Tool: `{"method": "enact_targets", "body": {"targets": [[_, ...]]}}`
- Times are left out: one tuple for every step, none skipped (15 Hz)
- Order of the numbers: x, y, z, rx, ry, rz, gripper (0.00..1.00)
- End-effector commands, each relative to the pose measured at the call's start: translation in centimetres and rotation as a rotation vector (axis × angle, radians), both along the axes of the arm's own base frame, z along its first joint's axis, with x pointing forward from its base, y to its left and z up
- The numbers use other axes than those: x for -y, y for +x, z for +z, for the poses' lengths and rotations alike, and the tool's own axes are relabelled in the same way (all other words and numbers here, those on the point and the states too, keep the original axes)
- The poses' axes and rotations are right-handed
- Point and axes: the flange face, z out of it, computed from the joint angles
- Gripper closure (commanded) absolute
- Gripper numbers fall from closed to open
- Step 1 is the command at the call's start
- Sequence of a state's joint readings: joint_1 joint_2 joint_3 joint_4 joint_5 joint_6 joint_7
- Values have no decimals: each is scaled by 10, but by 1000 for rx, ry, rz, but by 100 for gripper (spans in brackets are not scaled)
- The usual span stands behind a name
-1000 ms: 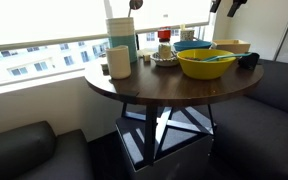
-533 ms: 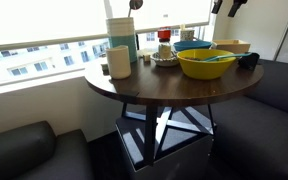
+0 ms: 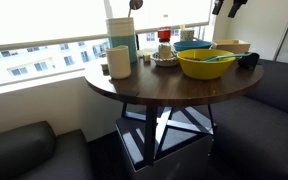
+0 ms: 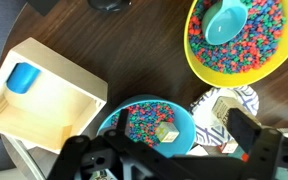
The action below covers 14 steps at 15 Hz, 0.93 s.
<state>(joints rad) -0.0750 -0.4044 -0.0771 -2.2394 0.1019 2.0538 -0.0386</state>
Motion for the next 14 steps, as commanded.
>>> {"method": "enact_targets", "body": {"targets": [[0, 0, 0, -1, 0, 0, 0], [0, 0, 0, -1, 0, 0, 0], [0, 0, 0, -1, 0, 0, 0], [0, 0, 0, -1, 0, 1, 0], [0, 0, -1, -17, 16, -23, 0], [0, -1, -2, -25, 25, -37, 0], [-1, -2, -4, -54, 51, -67, 0], [-2, -4, -6, -79, 73, -94, 0], [-6, -7, -10, -97, 94, -120, 0], [-7, -8, -13, -125, 105, -181, 0], [-9, -10, -16, -128, 122, -186, 0], [-10, -10, -18, -130, 125, -223, 0], [-11, -11, -19, -124, 134, -265, 0], [-13, -12, -21, -120, 129, -286, 0]]}}
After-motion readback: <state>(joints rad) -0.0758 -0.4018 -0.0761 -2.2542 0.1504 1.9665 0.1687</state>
